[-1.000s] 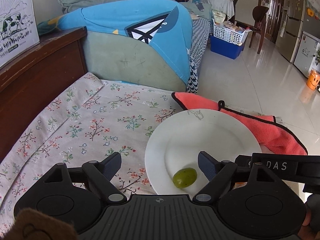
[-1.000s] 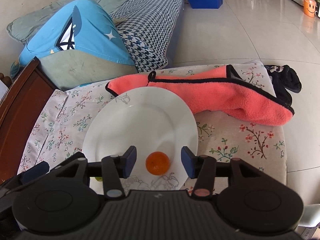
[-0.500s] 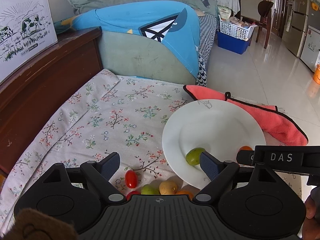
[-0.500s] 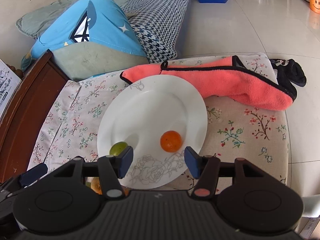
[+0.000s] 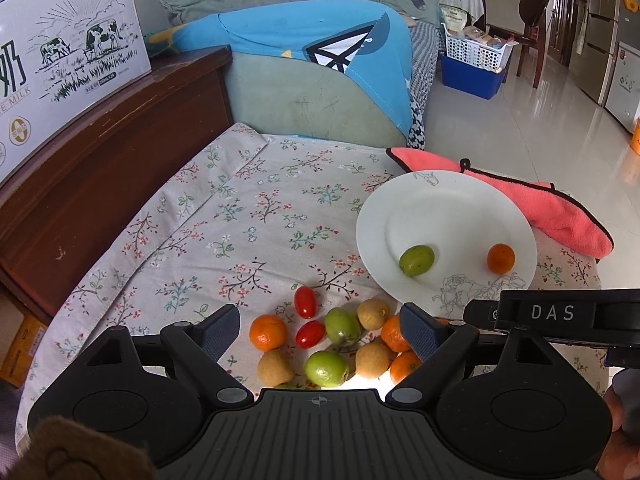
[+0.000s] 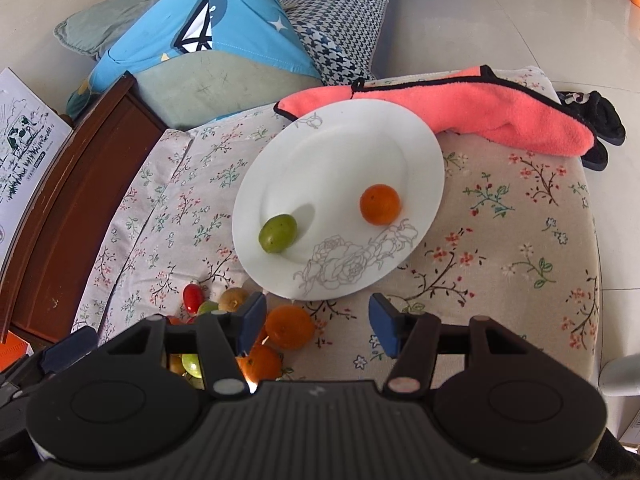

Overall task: Organize fruits
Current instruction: 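Withdraw both open tools from the white plate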

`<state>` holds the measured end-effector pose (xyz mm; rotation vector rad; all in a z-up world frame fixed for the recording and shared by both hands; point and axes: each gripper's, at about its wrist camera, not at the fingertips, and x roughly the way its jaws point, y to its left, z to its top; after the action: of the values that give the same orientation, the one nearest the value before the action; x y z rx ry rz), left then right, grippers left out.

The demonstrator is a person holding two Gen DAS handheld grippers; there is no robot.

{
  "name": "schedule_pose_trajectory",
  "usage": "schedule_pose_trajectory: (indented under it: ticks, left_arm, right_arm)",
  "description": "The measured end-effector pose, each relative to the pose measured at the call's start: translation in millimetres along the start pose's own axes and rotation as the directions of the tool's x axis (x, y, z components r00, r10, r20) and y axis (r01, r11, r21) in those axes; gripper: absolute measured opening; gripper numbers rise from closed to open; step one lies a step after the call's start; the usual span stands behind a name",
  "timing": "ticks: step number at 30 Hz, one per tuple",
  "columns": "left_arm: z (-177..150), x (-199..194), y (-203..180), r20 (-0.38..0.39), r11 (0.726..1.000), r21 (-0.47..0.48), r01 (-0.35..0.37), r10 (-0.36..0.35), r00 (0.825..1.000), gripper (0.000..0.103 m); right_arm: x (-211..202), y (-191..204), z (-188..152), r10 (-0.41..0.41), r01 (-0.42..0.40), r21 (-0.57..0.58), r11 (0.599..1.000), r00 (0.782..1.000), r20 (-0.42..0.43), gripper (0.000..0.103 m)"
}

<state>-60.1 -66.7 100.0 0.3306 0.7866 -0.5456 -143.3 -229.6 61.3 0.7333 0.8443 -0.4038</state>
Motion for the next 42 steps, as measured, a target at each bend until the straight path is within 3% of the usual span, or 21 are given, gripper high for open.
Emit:
schedule_pose_trajectory:
  ticks: [9, 17, 30, 36, 42]
  left_arm:
    - [-17.5, -23.3, 20.4, 0.003, 0.999, 0.027, -0.024, 0.024, 1.000, 0.088]
    - [-36.1, -25.9, 52.4, -0.033, 0.999, -0.035, 0.018, -0.019, 0.999, 0.089]
    - [-45.3, 3.8, 98.2, -0.087, 0.986, -0.162, -0.048, 0.034, 0.996, 0.087]
    - [-52.3, 11.0, 81.4, -0.083, 0.996, -0.087, 0.020, -0.027, 0.996, 0.086]
    - [-60.8, 20.0, 73.1, -0.102, 0.998, -0.044, 0.055, -0.059, 0.993, 0.086]
  right_arm:
    - [-1.5, 20.6, -21.6, 0.028, -0.030, -0.046, 0.998, 0.999, -0.036, 0.058]
    - [-3.0, 37.4, -44.5, 0.062, -0.071, -0.112, 0.991, 0.995, -0.076, 0.059]
    - [-2.9, 32.4, -60.6, 0.034, -0.043, -0.175, 0.984, 0.998, -0.057, 0.059]
    - [1.8, 37.9, -61.1, 0.015, -0.016, -0.228, 0.974, 1.000, -0.008, 0.055]
    - [9.7, 38.5, -59.5, 0.028, -0.029, -0.209, 0.978, 1.000, -0.005, 0.050]
